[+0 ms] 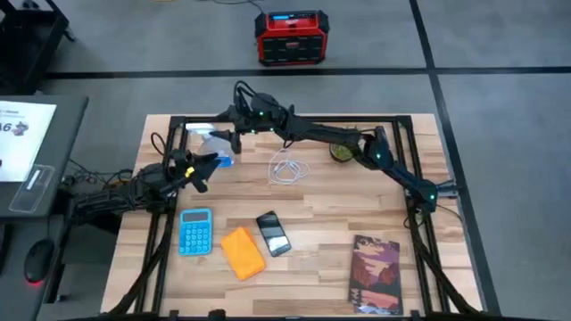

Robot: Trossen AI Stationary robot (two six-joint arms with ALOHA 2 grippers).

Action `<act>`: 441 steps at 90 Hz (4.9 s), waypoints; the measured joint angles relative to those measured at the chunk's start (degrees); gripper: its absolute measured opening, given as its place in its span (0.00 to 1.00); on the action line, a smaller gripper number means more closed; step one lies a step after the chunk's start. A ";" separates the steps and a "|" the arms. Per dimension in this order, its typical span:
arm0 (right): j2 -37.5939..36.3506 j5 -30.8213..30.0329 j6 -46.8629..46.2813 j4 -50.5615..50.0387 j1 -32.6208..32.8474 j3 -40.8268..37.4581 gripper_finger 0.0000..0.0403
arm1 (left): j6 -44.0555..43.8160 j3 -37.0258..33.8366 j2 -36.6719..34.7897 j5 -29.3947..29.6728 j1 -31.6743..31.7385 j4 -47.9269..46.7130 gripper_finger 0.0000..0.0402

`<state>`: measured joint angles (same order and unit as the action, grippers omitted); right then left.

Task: Apply microfiber cloth
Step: Move the spray bottle to the center of the table

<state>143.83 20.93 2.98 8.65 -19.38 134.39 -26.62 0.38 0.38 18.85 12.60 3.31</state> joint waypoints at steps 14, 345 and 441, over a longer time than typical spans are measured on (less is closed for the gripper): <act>0.00 0.00 -0.09 0.54 0.04 0.00 0.34 | 0.01 -0.01 0.00 0.00 0.00 0.02 0.40; 5.73 0.08 -4.77 -4.59 0.42 -0.86 0.27 | -8.10 1.81 -0.13 -24.50 -5.35 16.67 0.40; -32.78 -18.66 8.26 -79.80 20.52 -0.94 0.27 | -7.95 1.80 -0.13 -24.50 -5.35 12.65 0.40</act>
<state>111.05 2.27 11.25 -71.15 1.15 133.45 -34.57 2.18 0.25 -5.65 7.25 15.96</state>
